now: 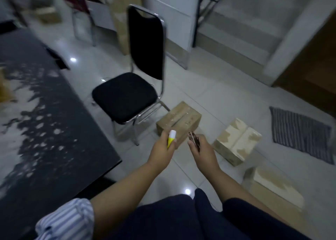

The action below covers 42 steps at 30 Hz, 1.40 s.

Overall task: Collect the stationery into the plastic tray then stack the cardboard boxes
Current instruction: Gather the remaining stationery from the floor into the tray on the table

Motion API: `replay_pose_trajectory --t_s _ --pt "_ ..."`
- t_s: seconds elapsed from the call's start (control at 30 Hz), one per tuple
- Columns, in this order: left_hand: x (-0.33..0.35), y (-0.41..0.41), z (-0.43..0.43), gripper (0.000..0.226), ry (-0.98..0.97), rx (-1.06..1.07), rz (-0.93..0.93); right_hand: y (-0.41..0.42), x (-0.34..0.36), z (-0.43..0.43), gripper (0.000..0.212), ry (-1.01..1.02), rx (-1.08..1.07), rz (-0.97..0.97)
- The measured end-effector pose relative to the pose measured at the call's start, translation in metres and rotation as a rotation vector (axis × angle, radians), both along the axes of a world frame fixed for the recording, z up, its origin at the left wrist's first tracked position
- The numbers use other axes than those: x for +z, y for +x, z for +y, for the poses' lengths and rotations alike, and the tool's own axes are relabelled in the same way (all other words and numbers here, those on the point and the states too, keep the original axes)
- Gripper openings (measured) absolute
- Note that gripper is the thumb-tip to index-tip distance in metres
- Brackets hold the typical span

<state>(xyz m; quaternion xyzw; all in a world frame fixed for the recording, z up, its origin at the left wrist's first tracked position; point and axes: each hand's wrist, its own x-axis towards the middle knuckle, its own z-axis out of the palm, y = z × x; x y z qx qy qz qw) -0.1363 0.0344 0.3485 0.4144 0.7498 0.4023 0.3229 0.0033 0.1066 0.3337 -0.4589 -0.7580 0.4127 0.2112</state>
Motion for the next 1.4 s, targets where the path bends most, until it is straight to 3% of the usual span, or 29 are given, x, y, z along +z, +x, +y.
replay_pose_trajectory --t_s 0.33,0.53,0.7,0.87,1.03,1.13,1.4 --pt "0.041 -0.076 -0.139 0.030 0.110 0.446 0.005 -0.129 0.045 -0.080 0.004 0.007 0.507 0.094" --pt "0.052 -0.120 -0.221 0.033 0.135 0.662 0.026 -0.210 0.058 -0.151 0.010 -0.049 0.730 0.074" --pt "0.054 -0.161 -0.293 0.032 0.114 0.828 0.007 -0.274 0.064 -0.219 0.004 -0.250 0.800 0.061" --pt "0.048 -0.205 -0.375 0.044 0.045 0.977 0.043 -0.332 0.063 -0.294 0.022 -0.303 0.872 -0.024" --pt "0.042 -0.236 -0.435 0.052 -0.053 1.036 0.127 -0.373 0.052 -0.341 0.013 -0.259 0.946 -0.086" --pt "0.042 -0.255 -0.457 0.053 -0.169 1.068 0.165 -0.389 0.048 -0.359 0.022 -0.248 0.940 -0.082" --pt "0.038 -0.289 -0.477 0.037 -0.268 1.165 0.262 -0.420 0.042 -0.371 0.030 -0.106 1.098 -0.086"
